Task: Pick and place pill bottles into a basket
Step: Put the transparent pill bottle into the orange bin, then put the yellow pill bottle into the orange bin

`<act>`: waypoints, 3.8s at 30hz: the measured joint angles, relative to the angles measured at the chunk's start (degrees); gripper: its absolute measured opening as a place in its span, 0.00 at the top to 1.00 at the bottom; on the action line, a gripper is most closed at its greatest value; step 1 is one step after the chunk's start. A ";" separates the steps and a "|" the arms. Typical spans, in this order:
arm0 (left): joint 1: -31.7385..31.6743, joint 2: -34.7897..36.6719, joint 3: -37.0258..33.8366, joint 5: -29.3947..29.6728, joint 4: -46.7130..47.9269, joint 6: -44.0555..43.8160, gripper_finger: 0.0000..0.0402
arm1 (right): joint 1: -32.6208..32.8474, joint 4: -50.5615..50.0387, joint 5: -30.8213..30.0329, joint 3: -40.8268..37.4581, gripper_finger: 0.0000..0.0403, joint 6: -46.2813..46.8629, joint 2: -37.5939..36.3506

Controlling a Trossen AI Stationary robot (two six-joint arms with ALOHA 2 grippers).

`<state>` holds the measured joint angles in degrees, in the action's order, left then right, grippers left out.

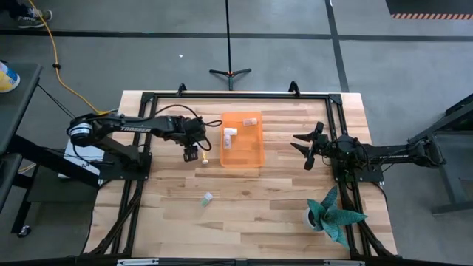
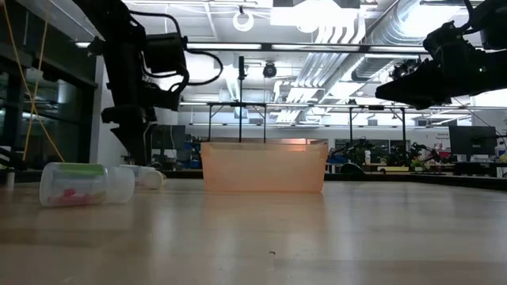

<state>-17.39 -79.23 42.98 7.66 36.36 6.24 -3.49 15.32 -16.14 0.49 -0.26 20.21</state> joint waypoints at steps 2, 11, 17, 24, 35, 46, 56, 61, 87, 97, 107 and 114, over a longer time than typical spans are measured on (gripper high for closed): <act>0.05 -0.93 0.00 -0.02 -0.04 -0.02 0.34 | -0.02 -0.08 0.00 0.00 0.65 -0.06 0.00; 0.03 -4.53 -0.02 -0.63 -0.24 -0.31 0.34 | -0.02 -0.58 0.00 -0.02 0.65 -0.19 0.02; 0.03 -7.52 -0.02 -1.27 -1.44 0.00 0.34 | 0.00 -0.54 0.02 -0.02 0.65 0.18 0.00; 0.05 -8.14 -0.02 -1.14 -2.70 0.05 0.38 | 0.00 -0.54 0.01 -0.02 0.65 0.22 0.02; 0.03 -8.21 0.95 -0.69 -2.66 2.59 0.55 | 0.00 -0.54 0.02 -0.02 0.65 0.25 0.02; 0.03 -8.20 16.95 -4.82 -0.70 11.46 0.53 | -0.02 -0.52 0.02 -0.02 0.65 0.27 0.00; 0.92 -10.28 17.62 -29.00 -30.87 14.56 0.52 | -0.02 -0.52 0.00 -0.02 0.65 0.40 0.02; 1.67 -16.36 17.64 -31.78 -41.74 13.84 0.55 | -0.01 -0.52 0.02 -0.02 0.65 0.36 0.00; 2.04 -26.56 17.53 -28.67 -24.30 -3.50 0.51 | -0.02 -1.41 0.02 -0.02 0.65 0.40 0.02; 2.04 -26.56 17.84 -24.41 -22.96 -1.97 0.41 | -0.02 -1.41 0.02 -0.02 0.65 1.55 0.02; 2.65 -24.97 29.78 -23.09 -1.98 10.14 0.21 | -0.01 -1.83 0.01 -0.02 0.65 2.70 0.02; 6.11 -24.97 39.18 -11.48 21.44 2.43 0.26 | 0.00 -2.48 -0.07 -0.02 0.65 2.82 0.02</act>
<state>-11.28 -104.21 82.16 -3.82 57.81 8.67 -3.49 12.84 -16.21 0.47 2.57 20.23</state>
